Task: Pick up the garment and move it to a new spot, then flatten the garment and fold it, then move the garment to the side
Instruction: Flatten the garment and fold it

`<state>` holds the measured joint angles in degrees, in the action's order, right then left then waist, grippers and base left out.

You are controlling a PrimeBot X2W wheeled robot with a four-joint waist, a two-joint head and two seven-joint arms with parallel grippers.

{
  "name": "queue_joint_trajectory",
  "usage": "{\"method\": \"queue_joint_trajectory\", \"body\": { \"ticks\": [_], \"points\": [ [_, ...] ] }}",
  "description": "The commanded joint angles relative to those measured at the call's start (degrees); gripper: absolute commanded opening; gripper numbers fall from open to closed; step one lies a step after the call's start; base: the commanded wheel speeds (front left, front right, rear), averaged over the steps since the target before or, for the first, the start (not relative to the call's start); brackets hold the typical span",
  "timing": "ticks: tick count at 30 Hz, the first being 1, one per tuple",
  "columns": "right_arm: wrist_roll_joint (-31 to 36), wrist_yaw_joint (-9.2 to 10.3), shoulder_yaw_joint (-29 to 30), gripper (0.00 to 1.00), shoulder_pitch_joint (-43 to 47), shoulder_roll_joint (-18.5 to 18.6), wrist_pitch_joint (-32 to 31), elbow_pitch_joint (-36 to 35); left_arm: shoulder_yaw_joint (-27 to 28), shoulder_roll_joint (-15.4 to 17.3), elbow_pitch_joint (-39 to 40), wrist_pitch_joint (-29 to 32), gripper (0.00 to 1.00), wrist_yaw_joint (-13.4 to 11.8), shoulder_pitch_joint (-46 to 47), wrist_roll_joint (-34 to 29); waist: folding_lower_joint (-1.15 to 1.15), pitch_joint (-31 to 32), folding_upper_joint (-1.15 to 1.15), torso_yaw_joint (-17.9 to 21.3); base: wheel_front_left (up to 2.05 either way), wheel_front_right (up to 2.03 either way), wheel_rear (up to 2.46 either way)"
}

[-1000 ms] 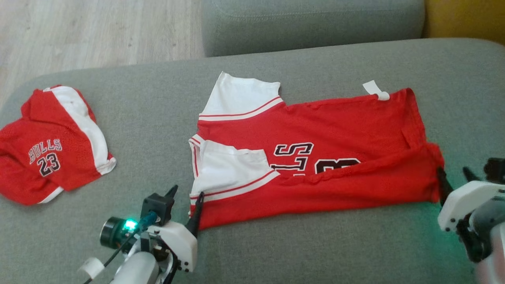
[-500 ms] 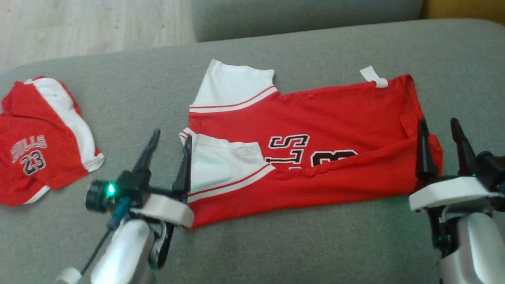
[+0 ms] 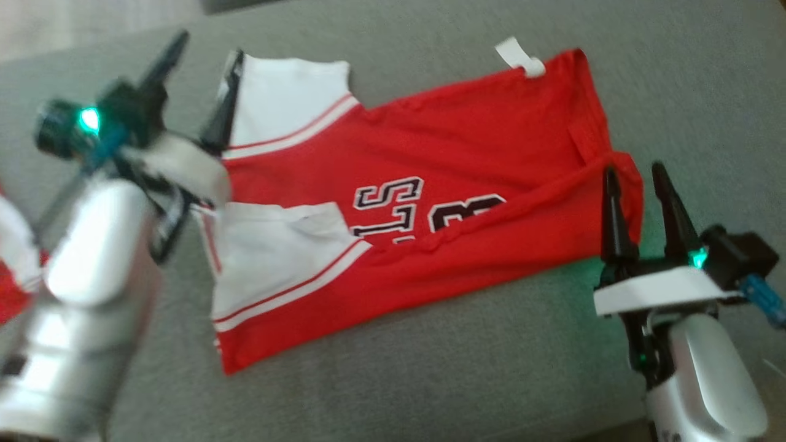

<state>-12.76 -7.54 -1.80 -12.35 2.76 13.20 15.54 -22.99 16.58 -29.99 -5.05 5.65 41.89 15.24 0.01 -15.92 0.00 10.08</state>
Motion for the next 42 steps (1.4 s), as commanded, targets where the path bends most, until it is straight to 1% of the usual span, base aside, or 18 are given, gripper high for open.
{"method": "queue_joint_trajectory", "body": {
  "ticks": [1, 5, 8, 11, 15, 18, 25, 28, 29, 30, 31, 34, 36, 39, 42],
  "points": [
    [-0.7, 0.05, -2.0, 1.00, -2.5, 0.1, 0.9, -1.9, 0.7, 3.4, -0.7, 2.8, 1.00, 0.8, 4.9, 0.6, -0.01, -4.1, 0.00, 3.8, 0.00, 0.00, 0.00],
    [-2.2, 0.05, -3.2, 1.00, -4.0, 0.1, 1.4, -2.0, -2.1, 6.6, -6.4, 10.5, 1.00, 1.7, 11.3, 3.2, -0.01, -7.1, 0.00, 6.0, 0.00, 0.00, 0.00],
    [-3.1, 0.05, -4.0, 1.00, -4.6, 0.1, 1.6, -2.1, -6.1, 9.2, -9.0, 15.5, 1.00, 1.8, 14.6, 6.4, -0.01, -8.8, 0.00, 7.4, 0.00, 0.00, 0.00],
    [-4.1, 0.05, -4.6, 1.00, -5.0, 0.1, 1.7, -1.9, -9.3, 11.9, -10.6, 19.0, 1.00, 1.8, 16.5, 10.0, -0.01, -9.6, 0.00, 8.5, 0.00, 0.00, 0.00],
    [-4.9, 0.05, -4.8, 1.00, -5.0, 0.1, 1.8, -2.9, -11.0, 14.4, -13.0, 21.2, 1.00, 1.8, 19.0, 12.8, -0.01, -10.6, 0.00, 9.4, 0.00, 0.00, 0.00],
    [-5.0, 0.05, -5.0, 1.00, -4.9, 0.1, 1.8, -3.4, -11.5, 14.9, -14.2, 21.4, 1.00, 1.8, 19.9, 13.5, -0.01, -11.0, 0.00, 9.7, 0.00, 0.00, 0.00],
    [-5.5, 0.05, -5.3, 1.00, -4.9, 0.1, 1.8, -4.5, -13.0, 15.4, -18.3, 23.4, 1.00, 1.8, 21.6, 17.2, -0.01, -12.4, 0.00, 10.9, 0.00, 0.00, 0.00],
    [-5.9, 0.05, -4.9, 1.00, -4.8, 0.1, 1.8, -5.5, -13.4, 14.7, -19.5, 25.0, 1.00, 1.8, 21.2, 19.9, -0.01, -12.6, 0.00, 11.4, 0.00, 0.00, 0.00],
    [-5.8, 0.05, -4.6, 1.00, -4.6, 0.1, 1.8, -5.7, -13.8, 14.5, -19.4, 26.1, 0.67, 1.8, 20.9, 21.2, -0.01, -12.7, 0.00, 11.4, 0.00, 0.00, 0.00],
    [-5.6, 0.05, -4.3, 1.00, -4.5, 0.1, 1.8, -5.7, -14.4, 14.4, -19.0, 27.0, 0.20, 1.8, 20.8, 22.2, -0.01, -12.7, 0.00, 11.4, 0.00, 0.00, 0.00],
    [-5.4, 0.05, -3.8, 1.00, -4.5, 0.1, 1.8, -5.8, -15.0, 14.4, -18.5, 27.5, 0.00, 1.8, 20.7, 23.0, -0.01, -12.7, 0.00, 11.1, 0.00, 0.00, 0.00],
    [-4.2, 0.05, -2.2, 1.00, -4.6, 0.1, 1.8, -5.5, -16.9, 14.3, -16.7, 27.4, 0.00, 1.8, 20.8, 24.6, -0.01, -12.4, 0.00, 9.9, 0.00, 0.00, 0.00],
    [-2.3, 0.05, -0.4, 1.00, -5.0, 0.1, 1.8, -4.9, -17.7, 14.0, -15.7, 25.6, 0.00, 1.8, 20.9, 25.1, -0.01, -11.7, 0.00, 8.7, 0.00, 0.00, 0.00],
    [1.8, 0.05, 2.3, 1.00, -6.4, 0.1, 1.8, -3.0, -18.4, 13.0, -14.8, 20.8, 0.00, 1.8, 21.6, 24.6, -0.01, -10.4, 0.00, 6.4, 0.00, 0.00, 0.00],
    [5.3, 0.05, 4.7, 1.00, -8.5, 0.1, -0.6, -1.8, -18.8, 11.0, -13.6, 14.8, 0.00, 1.8, 21.9, 23.6, -0.01, -9.0, 0.00, 3.5, 0.00, 0.00, 0.00]
  ]
}}
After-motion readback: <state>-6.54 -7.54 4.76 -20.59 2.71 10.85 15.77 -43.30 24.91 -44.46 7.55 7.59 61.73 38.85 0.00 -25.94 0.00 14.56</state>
